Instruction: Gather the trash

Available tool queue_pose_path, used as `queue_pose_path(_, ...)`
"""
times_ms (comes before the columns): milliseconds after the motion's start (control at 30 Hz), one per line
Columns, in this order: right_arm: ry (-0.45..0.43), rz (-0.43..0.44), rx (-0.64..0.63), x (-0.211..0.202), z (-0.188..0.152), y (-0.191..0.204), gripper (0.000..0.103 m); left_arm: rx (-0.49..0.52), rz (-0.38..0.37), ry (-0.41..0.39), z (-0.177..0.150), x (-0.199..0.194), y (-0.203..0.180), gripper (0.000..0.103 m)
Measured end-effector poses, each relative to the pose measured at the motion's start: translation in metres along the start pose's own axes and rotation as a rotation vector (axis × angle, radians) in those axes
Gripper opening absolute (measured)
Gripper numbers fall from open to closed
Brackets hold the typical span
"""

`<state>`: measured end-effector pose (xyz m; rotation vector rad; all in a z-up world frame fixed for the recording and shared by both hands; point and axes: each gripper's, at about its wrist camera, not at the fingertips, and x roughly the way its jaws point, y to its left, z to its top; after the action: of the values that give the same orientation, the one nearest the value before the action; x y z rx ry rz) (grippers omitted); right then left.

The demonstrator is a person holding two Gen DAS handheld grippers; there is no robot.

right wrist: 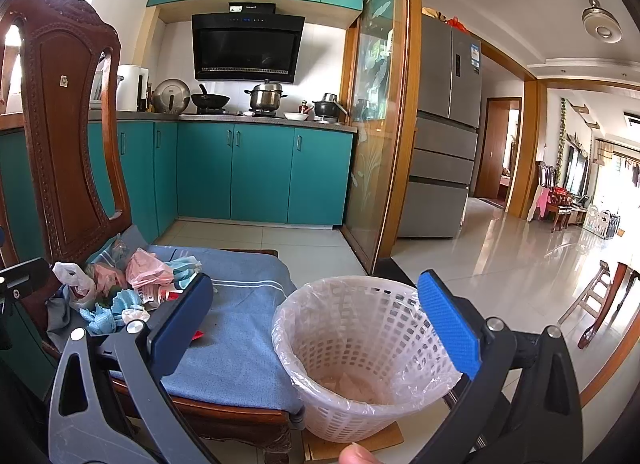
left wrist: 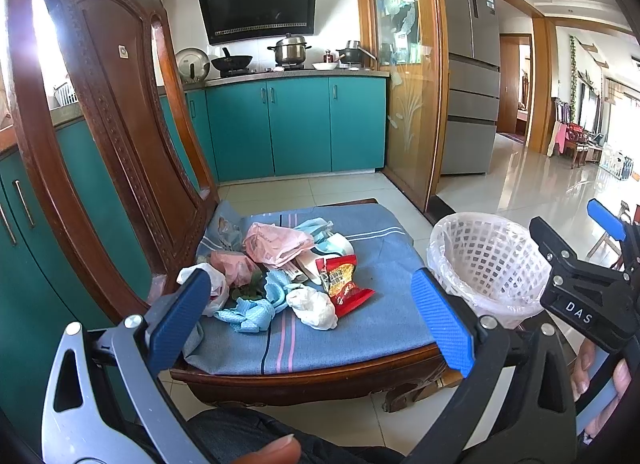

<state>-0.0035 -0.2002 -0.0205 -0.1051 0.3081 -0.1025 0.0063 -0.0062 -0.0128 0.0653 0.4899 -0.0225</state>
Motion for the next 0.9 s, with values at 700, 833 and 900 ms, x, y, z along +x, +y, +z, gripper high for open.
queue_pose_path(700,0.04,-0.002,-0.001,0.015,-0.006,-0.004,0.1,-0.005,0.03,0.077,-0.006,0.028,0.003,0.1)
queue_pose_path(833,0.062,0.004,0.0,0.028,-0.008,-0.002,0.1,-0.021,0.044,0.13,-0.013,0.047,0.009,0.1)
queue_pose_path(900,0.075,0.004,-0.001,0.036,-0.01,-0.001,0.1,-0.028,0.051,0.151,-0.015,0.056,0.012,0.1)
